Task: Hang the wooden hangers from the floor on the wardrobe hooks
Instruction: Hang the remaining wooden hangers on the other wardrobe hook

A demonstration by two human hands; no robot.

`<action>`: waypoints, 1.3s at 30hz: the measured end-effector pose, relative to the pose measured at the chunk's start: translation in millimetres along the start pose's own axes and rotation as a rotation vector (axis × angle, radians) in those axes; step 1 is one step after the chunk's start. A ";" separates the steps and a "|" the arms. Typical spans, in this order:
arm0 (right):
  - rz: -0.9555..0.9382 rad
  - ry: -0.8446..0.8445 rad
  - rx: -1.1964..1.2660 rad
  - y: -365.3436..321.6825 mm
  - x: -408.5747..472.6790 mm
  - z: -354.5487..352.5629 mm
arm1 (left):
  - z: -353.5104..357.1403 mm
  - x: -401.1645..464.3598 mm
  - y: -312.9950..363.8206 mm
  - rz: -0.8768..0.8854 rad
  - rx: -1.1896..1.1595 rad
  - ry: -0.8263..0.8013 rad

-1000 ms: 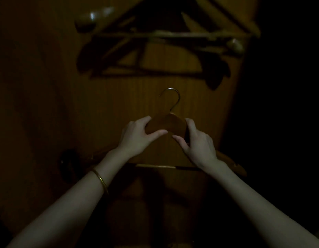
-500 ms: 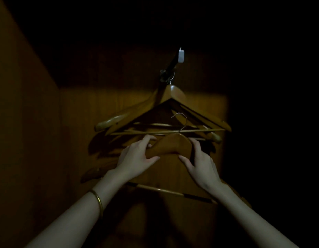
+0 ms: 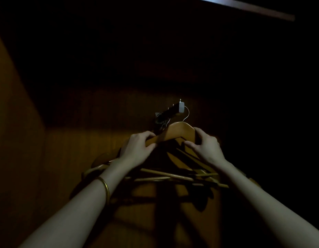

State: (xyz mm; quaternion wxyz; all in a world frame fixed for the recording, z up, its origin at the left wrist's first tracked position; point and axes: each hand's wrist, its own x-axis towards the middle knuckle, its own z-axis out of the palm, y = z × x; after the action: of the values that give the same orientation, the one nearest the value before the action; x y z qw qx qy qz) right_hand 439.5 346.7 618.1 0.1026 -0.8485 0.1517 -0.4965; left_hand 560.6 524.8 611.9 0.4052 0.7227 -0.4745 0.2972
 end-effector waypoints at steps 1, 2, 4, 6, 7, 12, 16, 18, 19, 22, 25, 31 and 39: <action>-0.011 -0.012 -0.007 -1.6 6.4 1.3 | -0.1 3.3 -3.4 -0.002 -0.001 0.008; -0.022 -0.026 -0.010 -2.9 11.6 3.0 | 0.1 5.5 -7.2 -0.003 -0.010 0.012; -0.038 -0.047 -0.016 -4.8 18.5 8.1 | 0.9 7.5 -15.8 0.004 -0.020 0.024; -0.048 -0.068 -0.016 -6.2 21.2 14.4 | 1.5 7.4 -24.6 0.009 -0.019 0.037; -0.054 -0.081 -0.020 -6.7 21.8 17.8 | 2.1 6.8 -29.0 0.004 -0.023 0.038; -0.081 -0.182 -0.024 -6.7 22.2 37.0 | 6.6 -0.7 -49.3 -0.031 -0.034 -0.021; -0.113 -0.206 -0.007 -2.9 22.6 48.8 | 7.8 -1.5 -58.1 -0.016 0.058 -0.052; -0.090 -0.202 -0.035 -1.4 23.5 48.9 | 7.8 1.6 -55.0 0.007 0.085 -0.035; -0.077 -0.208 -0.068 -0.7 23.5 48.4 | 8.2 3.1 -52.0 0.013 0.079 -0.033; -0.080 -0.201 -0.241 -2.3 24.0 46.6 | 10.7 7.3 -45.4 0.024 0.076 -0.033; -0.058 -0.173 -0.271 -6.0 21.2 46.4 | 11.4 6.2 -43.4 0.005 0.083 -0.047; -0.046 -0.123 -0.282 -10.0 11.4 44.0 | 9.7 -4.0 -34.7 0.040 0.209 0.025; -0.179 -0.062 -0.277 -16.4 -30.5 33.6 | 32.4 -41.4 -0.2 0.243 0.245 0.008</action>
State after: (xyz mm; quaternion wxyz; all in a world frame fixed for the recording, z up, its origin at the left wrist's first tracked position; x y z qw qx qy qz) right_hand 457.3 373.7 582.4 -0.0556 -0.8795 0.1394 -0.4515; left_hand 546.8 515.2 562.1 0.2770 0.7029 -0.5168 0.4027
